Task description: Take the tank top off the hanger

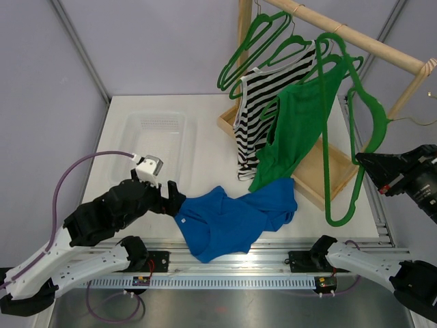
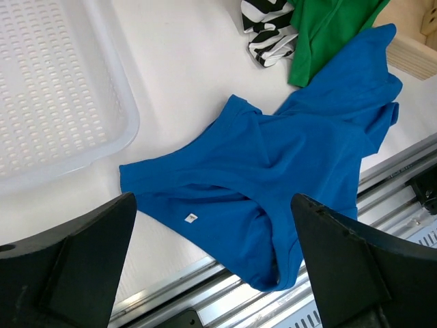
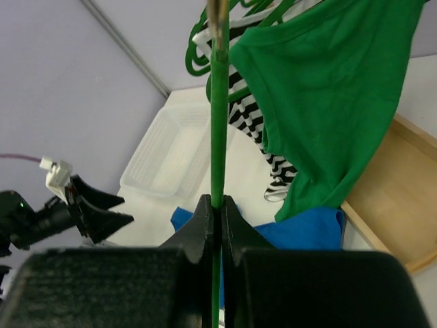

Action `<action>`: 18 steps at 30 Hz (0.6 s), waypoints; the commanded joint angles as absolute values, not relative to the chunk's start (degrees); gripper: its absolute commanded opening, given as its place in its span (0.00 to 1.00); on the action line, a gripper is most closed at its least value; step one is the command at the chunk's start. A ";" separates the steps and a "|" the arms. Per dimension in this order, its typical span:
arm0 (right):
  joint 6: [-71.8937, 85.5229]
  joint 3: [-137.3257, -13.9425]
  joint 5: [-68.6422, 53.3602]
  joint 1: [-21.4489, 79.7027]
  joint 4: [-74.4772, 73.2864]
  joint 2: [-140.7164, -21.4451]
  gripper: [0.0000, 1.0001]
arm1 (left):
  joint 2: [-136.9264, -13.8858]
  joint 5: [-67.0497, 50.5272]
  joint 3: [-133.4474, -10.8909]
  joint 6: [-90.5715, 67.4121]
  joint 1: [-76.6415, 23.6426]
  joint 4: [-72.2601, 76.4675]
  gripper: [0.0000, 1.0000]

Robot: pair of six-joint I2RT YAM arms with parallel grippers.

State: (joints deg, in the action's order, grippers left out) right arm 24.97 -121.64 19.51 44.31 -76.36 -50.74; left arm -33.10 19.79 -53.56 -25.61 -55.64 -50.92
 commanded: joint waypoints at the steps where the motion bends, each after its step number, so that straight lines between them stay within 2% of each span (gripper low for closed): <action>1: 28.39 -122.97 25.41 44.56 -93.17 -52.12 0.00 | -32.87 21.62 -52.65 -23.91 -55.81 -47.72 0.99; 4: 29.62 -121.29 26.45 44.56 -93.16 -51.77 0.00 | -31.91 21.27 -52.21 -23.82 -55.81 -47.20 0.99; 10: 32.52 -113.21 36.99 44.56 -93.25 -51.15 0.00 | -29.45 21.27 -51.33 -23.99 -55.81 -46.67 0.99; 18: 38.31 -106.71 41.13 44.56 -93.16 -46.41 0.00 | -28.04 20.30 -50.80 -23.73 -55.81 -46.06 0.99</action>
State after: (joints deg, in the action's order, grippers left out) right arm 33.89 -108.44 35.68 44.31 -79.00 -48.69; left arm -28.67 19.94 -50.96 -24.82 -55.64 -49.41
